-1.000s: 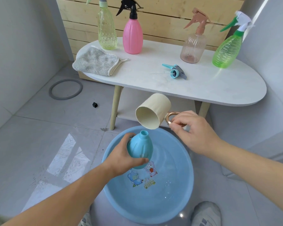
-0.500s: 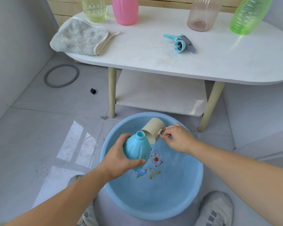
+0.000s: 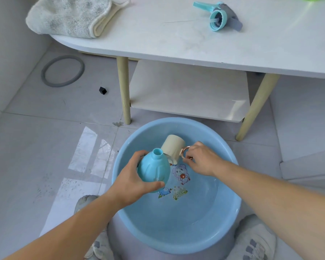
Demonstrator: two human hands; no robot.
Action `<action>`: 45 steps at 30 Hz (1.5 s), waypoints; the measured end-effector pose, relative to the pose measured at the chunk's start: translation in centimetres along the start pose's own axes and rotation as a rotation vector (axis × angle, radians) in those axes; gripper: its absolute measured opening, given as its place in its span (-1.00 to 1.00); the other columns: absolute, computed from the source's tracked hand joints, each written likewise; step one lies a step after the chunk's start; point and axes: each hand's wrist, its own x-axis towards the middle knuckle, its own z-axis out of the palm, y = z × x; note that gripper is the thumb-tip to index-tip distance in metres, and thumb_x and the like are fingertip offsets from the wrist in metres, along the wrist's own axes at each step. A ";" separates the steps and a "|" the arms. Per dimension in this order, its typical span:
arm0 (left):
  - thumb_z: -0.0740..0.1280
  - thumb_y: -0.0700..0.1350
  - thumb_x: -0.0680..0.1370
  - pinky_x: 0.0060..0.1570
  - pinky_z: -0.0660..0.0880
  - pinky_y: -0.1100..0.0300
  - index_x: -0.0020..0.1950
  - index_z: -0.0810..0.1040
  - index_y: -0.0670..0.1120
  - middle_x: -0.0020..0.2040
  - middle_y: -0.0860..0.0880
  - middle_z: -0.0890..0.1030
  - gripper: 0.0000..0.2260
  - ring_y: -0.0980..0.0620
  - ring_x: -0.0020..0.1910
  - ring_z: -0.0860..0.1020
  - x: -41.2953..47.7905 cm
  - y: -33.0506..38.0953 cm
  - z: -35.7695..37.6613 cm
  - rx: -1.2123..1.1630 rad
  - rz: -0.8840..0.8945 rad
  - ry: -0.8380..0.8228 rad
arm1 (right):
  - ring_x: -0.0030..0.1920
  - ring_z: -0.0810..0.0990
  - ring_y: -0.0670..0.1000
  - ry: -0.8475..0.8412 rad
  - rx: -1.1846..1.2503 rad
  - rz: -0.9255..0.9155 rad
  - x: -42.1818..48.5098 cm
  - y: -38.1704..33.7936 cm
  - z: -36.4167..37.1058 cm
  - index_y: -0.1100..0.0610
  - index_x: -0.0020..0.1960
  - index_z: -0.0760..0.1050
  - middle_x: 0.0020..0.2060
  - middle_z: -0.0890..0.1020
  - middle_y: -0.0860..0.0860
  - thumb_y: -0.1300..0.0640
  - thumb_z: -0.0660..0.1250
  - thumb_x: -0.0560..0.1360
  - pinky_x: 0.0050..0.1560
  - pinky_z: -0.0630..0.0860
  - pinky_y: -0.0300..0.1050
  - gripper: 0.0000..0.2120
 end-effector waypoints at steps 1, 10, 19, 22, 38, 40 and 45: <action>0.69 -0.12 0.31 -0.08 0.54 0.42 0.22 0.39 0.26 0.12 0.17 0.58 -0.33 0.31 0.05 0.57 0.0 -0.1 0.0 -0.001 -0.003 0.000 | 0.04 0.42 0.08 -0.001 -0.004 0.003 0.1 0.0 0.0 0.08 -0.28 0.45 -0.35 0.40 -0.14 -0.01 0.27 0.59 0.05 0.45 -0.02 -0.70; 0.69 -0.11 0.31 -0.10 0.53 0.44 0.24 0.38 0.26 0.13 0.18 0.58 -0.32 0.31 0.06 0.56 0.1 -0.5 -0.3 0.000 -0.019 0.006 | 0.04 0.42 0.05 -0.018 -0.044 0.020 0.1 0.3 0.7 0.13 -0.15 0.60 -0.24 0.56 -0.01 -0.06 0.28 0.59 0.04 0.47 -0.02 -0.70; 0.68 -0.11 0.31 -0.10 0.51 0.48 0.25 0.39 0.24 0.08 0.27 0.57 -0.32 0.34 0.06 0.55 0.0 -0.4 -0.4 0.009 -0.011 0.014 | 0.10 0.40 0.04 -0.084 -0.115 0.050 0.0 0.1 1.1 0.11 -0.08 0.61 -0.16 0.60 0.02 -0.10 0.25 0.60 0.03 0.46 -0.06 -0.69; 0.68 -0.12 0.32 -0.10 0.51 0.47 0.28 0.39 0.20 0.14 0.17 0.57 -0.32 0.34 0.05 0.55 -0.1 -0.3 -0.5 0.007 -0.005 0.016 | 0.07 0.41 0.04 -0.097 -0.069 0.101 0.0 -0.4 1.4 0.14 -0.15 0.58 -0.19 0.59 0.05 -0.08 0.27 0.59 -0.01 0.46 -0.04 -0.68; 0.69 -0.04 0.29 -0.11 0.54 0.36 0.22 0.37 0.33 0.14 0.17 0.58 -0.32 0.30 0.03 0.58 -1.7 1.5 -1.8 -0.047 0.087 0.055 | -0.08 0.66 0.05 0.107 1.062 0.370 -4.1 -5.1 -7.7 0.20 -0.20 0.55 -0.19 0.73 0.07 0.10 0.29 0.61 0.15 0.60 -0.01 -0.75; 0.69 -0.02 0.29 -0.11 0.55 0.34 0.20 0.37 0.35 0.14 0.17 0.58 -0.32 0.30 0.03 0.58 -1.9 2.1 -1.9 -0.050 0.096 0.059 | -0.09 0.65 0.06 0.158 1.077 0.346 -5.1 -5.7 -9.6 0.25 -0.20 0.51 -0.23 0.72 0.07 0.13 0.28 0.62 0.12 0.60 0.00 -0.74; 0.68 -0.04 0.31 -0.14 0.58 0.34 0.27 0.35 0.27 0.14 0.15 0.57 -0.30 0.17 0.06 0.61 -2.6 4.2 -2.1 -0.087 0.142 0.050 | -0.02 0.65 0.12 0.256 1.030 0.274 -8.0 -7.3 -14.7 0.31 -0.17 0.51 -0.23 0.73 0.09 0.14 0.28 0.62 0.18 0.59 0.03 -0.73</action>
